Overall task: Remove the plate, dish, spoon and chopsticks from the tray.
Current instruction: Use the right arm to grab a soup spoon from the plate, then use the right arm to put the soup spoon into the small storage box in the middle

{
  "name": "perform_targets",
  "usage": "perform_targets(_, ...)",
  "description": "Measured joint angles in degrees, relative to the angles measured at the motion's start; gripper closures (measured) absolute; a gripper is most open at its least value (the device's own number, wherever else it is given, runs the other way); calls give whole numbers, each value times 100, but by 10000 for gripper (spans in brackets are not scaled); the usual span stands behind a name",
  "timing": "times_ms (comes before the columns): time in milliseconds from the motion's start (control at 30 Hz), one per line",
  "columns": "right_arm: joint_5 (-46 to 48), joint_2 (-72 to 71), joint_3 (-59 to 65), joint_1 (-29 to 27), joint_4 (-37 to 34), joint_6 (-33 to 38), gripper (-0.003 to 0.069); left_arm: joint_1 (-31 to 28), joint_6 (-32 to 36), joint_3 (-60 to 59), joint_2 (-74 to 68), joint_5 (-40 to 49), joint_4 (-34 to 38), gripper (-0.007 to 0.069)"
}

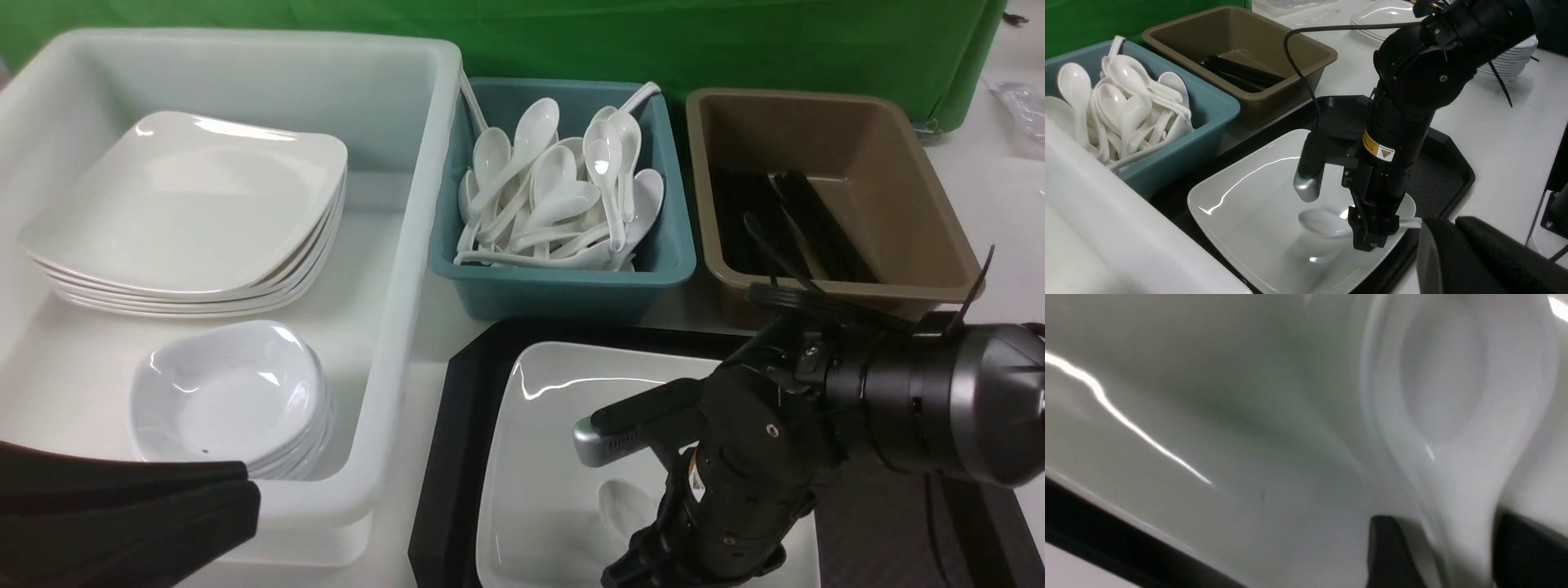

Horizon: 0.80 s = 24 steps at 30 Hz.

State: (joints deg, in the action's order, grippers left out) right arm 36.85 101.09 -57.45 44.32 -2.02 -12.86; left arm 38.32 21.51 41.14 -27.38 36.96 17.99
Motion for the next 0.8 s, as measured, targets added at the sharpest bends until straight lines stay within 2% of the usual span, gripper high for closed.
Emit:
perform_targets(67,6,0,0,-7,0,56,328,0,23,0,0,0,0,606)
perform_targets(133,17,0,0,-17,36,239,452,0,64,0,0,0,0,606)
perform_targets(167,24,4,0,-17,41,332,489,0,79,0,0,0,0,606)
perform_targets(467,511,-500,-569,-17,53,521,484,0,372,0,0,-170,-28,606)
perform_targets(533,-95,-794,-1088,-83,202,469,484,0,461,0,0,-341,-47,606)
perform_targets(567,-95,-804,-1124,-96,202,469,484,0,474,0,0,-341,-47,606)
perform_targets(700,-1908,-642,-1883,-644,281,387,484,0,564,0,0,-426,-119,606)
perform_targets(800,-2568,-193,-2400,-1070,309,270,484,0,584,0,0,-431,-131,606)
